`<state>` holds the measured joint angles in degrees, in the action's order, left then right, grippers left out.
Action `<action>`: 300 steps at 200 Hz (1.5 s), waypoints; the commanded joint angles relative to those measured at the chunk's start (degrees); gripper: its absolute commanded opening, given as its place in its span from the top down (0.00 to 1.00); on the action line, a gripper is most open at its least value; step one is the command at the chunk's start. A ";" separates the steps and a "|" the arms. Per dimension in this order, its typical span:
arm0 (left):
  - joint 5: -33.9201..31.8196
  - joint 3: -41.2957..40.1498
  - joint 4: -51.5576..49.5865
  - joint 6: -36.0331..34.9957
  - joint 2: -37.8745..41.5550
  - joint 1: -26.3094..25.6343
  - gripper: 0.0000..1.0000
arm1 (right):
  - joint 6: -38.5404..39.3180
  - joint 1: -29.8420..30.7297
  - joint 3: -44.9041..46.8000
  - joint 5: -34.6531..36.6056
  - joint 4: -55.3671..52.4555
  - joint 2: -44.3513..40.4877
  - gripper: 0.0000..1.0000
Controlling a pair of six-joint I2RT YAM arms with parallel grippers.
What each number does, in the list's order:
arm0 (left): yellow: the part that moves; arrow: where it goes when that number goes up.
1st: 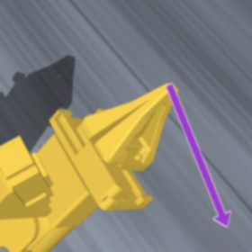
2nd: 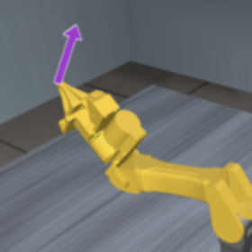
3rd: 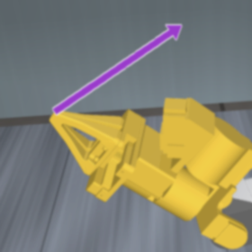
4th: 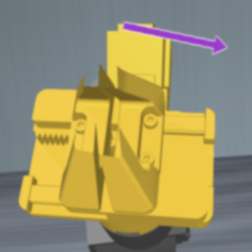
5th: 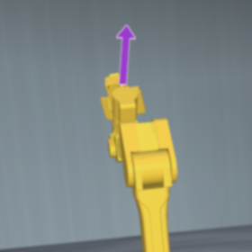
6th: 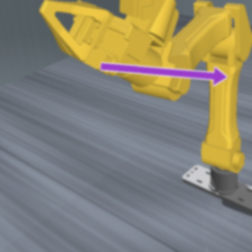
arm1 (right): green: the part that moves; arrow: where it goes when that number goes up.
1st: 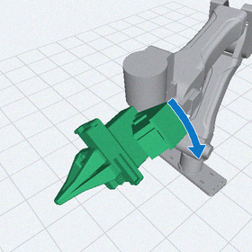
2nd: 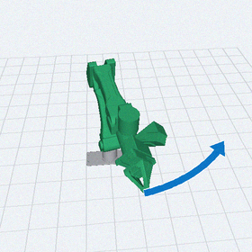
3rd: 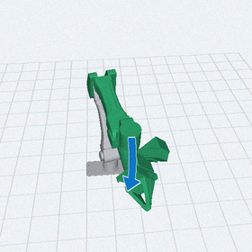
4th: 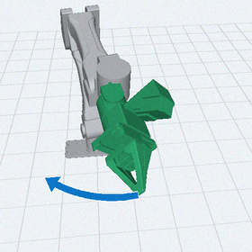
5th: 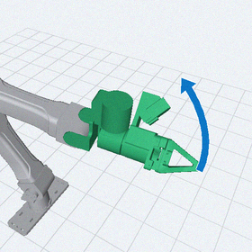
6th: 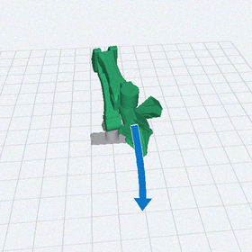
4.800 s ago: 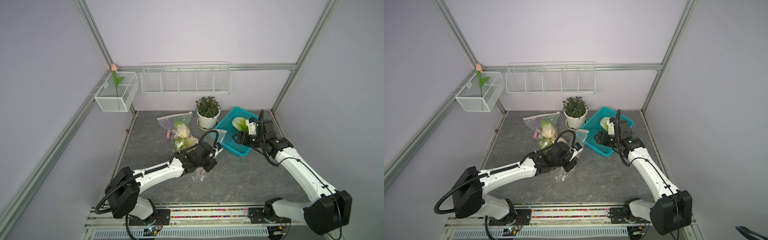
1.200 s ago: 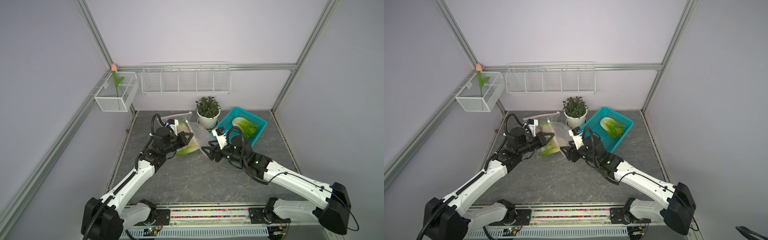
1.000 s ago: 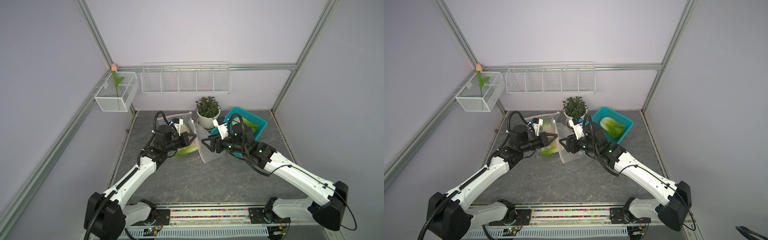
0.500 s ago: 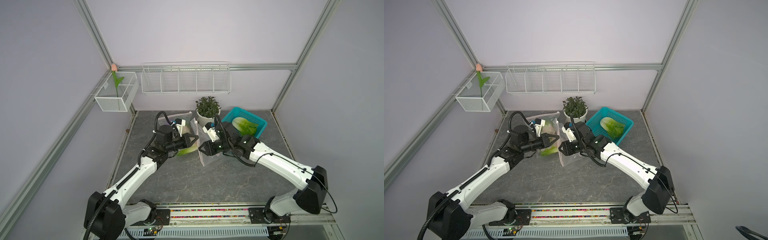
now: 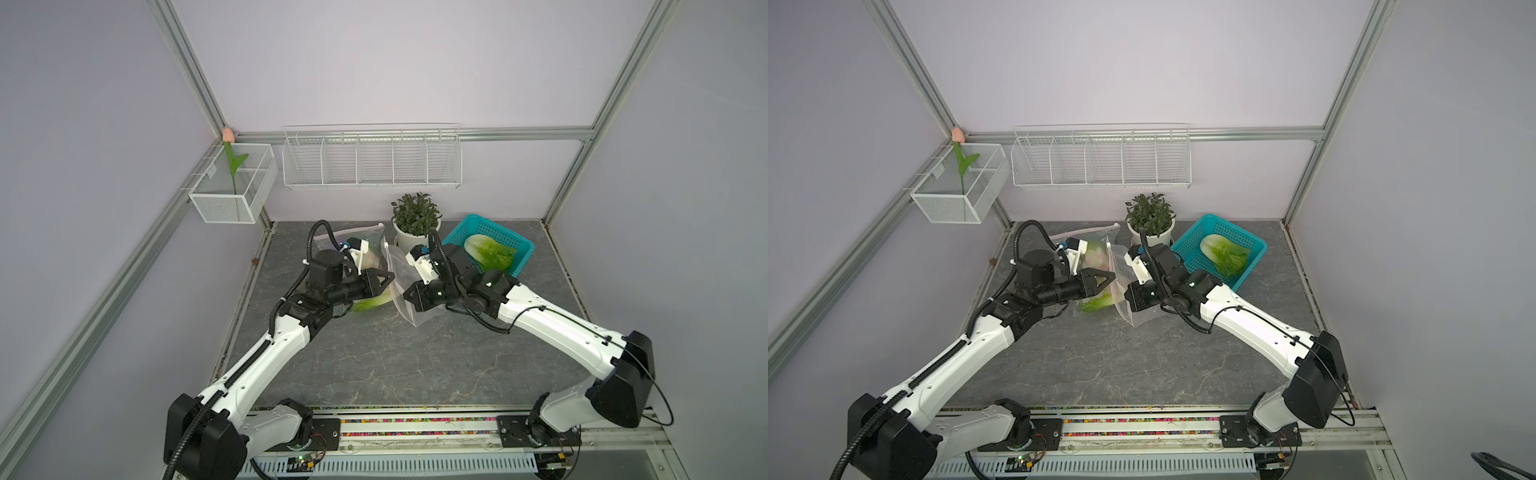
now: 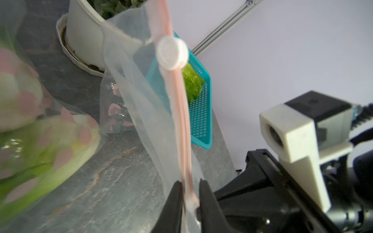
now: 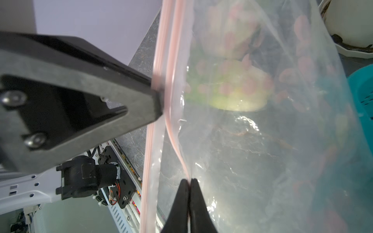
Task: Put the chinese cabbages into a zipper bag and zip it
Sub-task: Open the zipper of the food storage bag.
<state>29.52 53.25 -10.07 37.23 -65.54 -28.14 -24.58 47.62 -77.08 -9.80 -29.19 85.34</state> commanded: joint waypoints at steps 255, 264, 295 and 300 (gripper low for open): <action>-19.31 40.91 -42.14 -9.77 -3.72 -8.34 1.00 | -32.79 -10.30 18.11 -6.68 30.42 -10.27 0.93; -20.32 39.92 -42.10 -9.93 -5.59 -8.39 1.00 | -31.02 -11.20 19.88 -4.84 28.68 -10.30 0.93; -19.05 38.35 -38.48 -9.55 -13.73 -8.40 1.00 | -23.22 -13.53 22.15 -1.98 21.05 -8.17 0.84; -18.61 38.44 -37.90 -9.52 -15.32 -8.42 1.00 | -21.15 -14.19 21.63 -2.57 19.49 -8.00 0.80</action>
<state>11.33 91.83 -47.62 28.53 -76.49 -36.40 -51.86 35.40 -55.51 -15.25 -1.67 75.83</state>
